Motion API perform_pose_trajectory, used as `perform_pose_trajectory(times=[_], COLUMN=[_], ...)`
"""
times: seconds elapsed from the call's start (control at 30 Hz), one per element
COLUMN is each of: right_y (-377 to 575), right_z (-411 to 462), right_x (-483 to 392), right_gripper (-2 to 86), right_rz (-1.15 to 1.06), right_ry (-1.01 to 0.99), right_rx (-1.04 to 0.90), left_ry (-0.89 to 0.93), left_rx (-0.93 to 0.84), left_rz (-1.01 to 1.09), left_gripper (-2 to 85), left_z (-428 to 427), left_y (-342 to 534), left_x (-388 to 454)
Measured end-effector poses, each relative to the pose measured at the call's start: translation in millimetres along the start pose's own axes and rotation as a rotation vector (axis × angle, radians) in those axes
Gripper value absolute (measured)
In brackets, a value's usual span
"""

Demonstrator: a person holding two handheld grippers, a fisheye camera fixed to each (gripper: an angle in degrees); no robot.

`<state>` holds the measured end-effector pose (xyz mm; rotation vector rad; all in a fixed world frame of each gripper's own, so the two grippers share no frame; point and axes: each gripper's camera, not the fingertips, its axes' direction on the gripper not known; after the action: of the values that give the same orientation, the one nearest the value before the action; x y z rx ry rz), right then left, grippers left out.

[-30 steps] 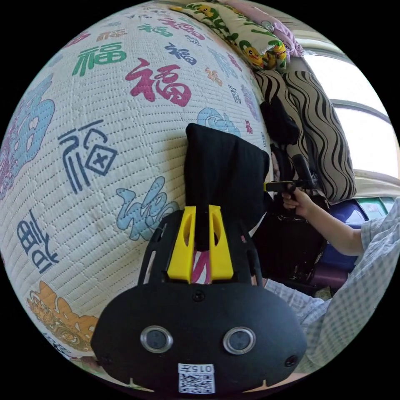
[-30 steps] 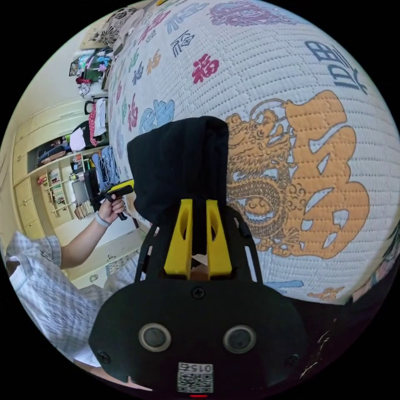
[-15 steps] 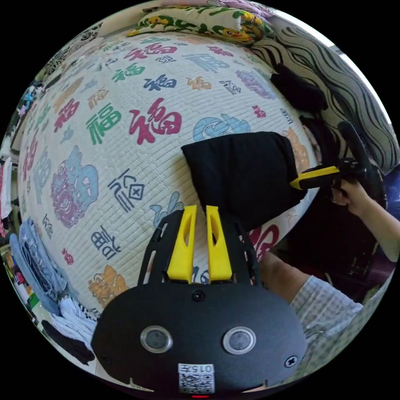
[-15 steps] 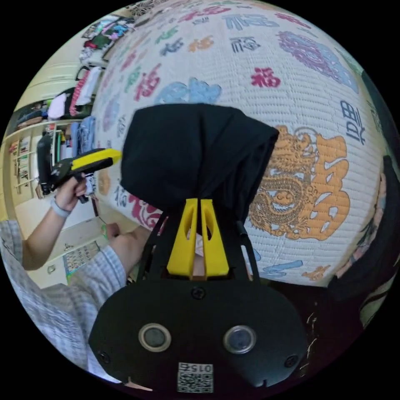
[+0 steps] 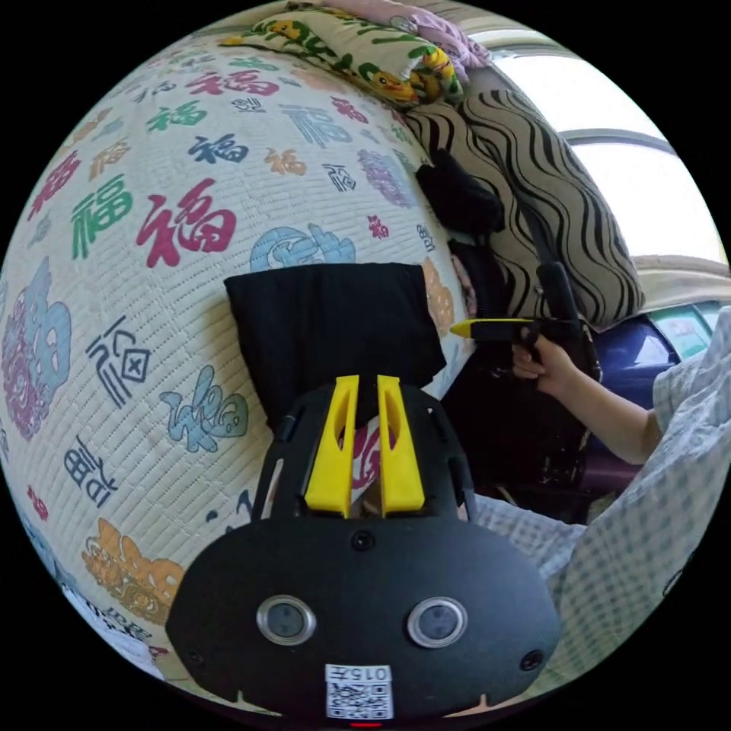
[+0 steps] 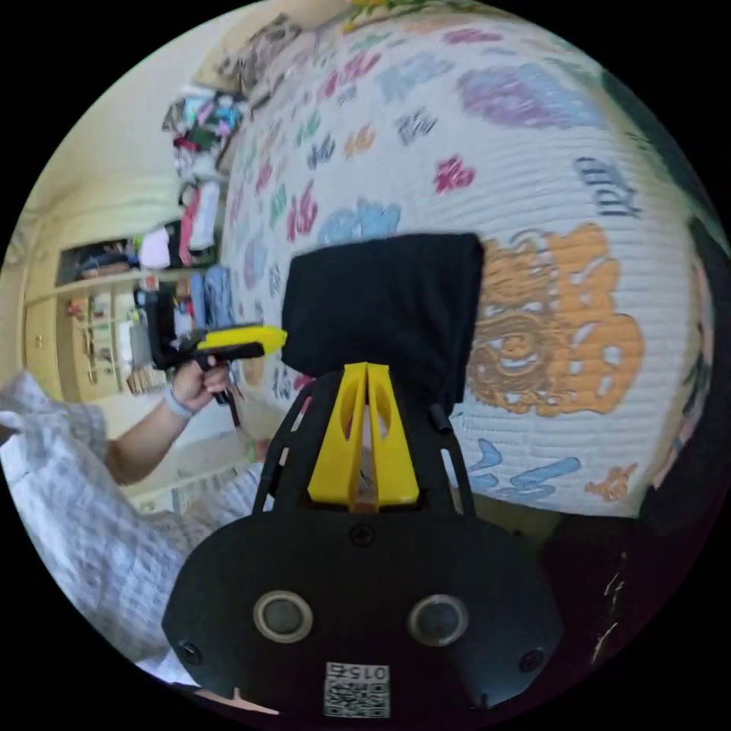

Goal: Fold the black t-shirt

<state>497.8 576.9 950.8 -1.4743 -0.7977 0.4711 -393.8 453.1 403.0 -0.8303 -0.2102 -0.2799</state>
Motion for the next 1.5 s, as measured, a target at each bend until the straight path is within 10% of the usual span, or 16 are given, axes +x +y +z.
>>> perform_pose_trajectory(times=[0.33, 0.53, 1.1, 1.5], right_y=[5, 8, -44, -53], right_z=[49, 10, 89, 75], right_x=[-24, -4, -32, -253], right_gripper=[-0.6, 12.6, 5.9, 4.9], right_rz=[0.051, 0.094, -0.024, -0.311], right_ry=[0.052, -0.090, -0.609, -0.623], right_rx=[-0.100, 0.159, -0.115, -0.151], left_ry=[-0.132, -0.025, 0.677, 0.697], left_rx=[-0.205, 0.051, -0.160, 0.176], left_rz=[-0.070, -0.164, -0.077, -0.102], left_gripper=[0.6, 10.0, 8.6, 6.4], left_z=[13, -53, -52, -257], left_y=[54, 89, 161, 360], left_x=[-79, -142, -332, -406])
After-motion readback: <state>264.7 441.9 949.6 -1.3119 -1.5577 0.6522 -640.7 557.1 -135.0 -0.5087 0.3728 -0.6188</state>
